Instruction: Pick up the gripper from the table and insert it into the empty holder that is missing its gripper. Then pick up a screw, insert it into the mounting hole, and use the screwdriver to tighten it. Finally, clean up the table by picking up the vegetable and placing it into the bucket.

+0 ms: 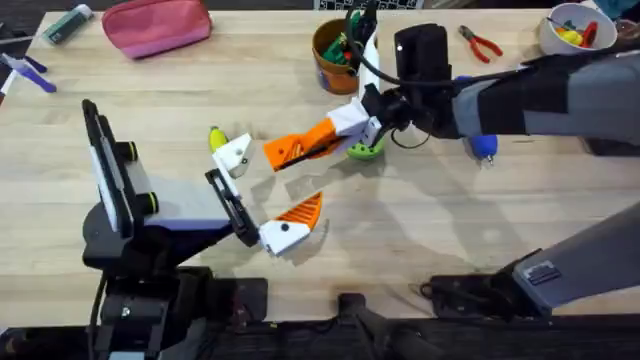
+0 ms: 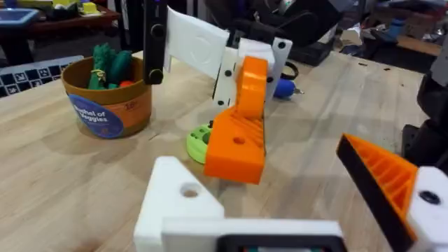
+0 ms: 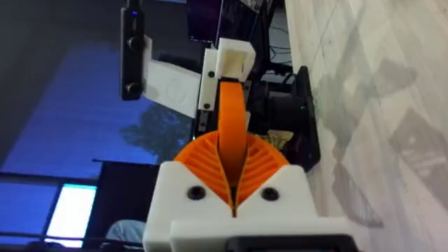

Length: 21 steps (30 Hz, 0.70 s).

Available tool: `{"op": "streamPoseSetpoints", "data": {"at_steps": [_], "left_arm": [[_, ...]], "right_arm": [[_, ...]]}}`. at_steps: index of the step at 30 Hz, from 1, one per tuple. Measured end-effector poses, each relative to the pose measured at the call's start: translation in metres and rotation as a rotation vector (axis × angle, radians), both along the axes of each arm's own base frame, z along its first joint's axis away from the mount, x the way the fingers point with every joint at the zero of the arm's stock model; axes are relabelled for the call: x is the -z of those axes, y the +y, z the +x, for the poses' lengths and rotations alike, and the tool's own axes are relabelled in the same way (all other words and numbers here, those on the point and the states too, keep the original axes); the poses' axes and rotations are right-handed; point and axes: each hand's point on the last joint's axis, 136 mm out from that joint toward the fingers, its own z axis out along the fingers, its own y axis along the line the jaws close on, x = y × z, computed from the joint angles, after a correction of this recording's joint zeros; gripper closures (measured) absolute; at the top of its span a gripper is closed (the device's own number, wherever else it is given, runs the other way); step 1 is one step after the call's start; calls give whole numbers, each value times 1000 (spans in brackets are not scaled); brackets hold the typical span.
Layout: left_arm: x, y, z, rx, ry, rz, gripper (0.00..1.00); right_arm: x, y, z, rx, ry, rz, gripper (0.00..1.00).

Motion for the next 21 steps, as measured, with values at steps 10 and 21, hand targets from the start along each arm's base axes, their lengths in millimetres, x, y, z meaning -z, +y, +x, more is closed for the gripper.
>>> {"op": "streamPoseSetpoints", "data": {"at_steps": [10, 21], "left_arm": [[0, 0, 0, 0, 0, 0, 15], [0, 0, 0, 0, 0, 0, 15]], "right_arm": [[15, 5, -8, -23, 0, -1, 991], [14, 17, -2, -49, -5, 0, 991]]}}
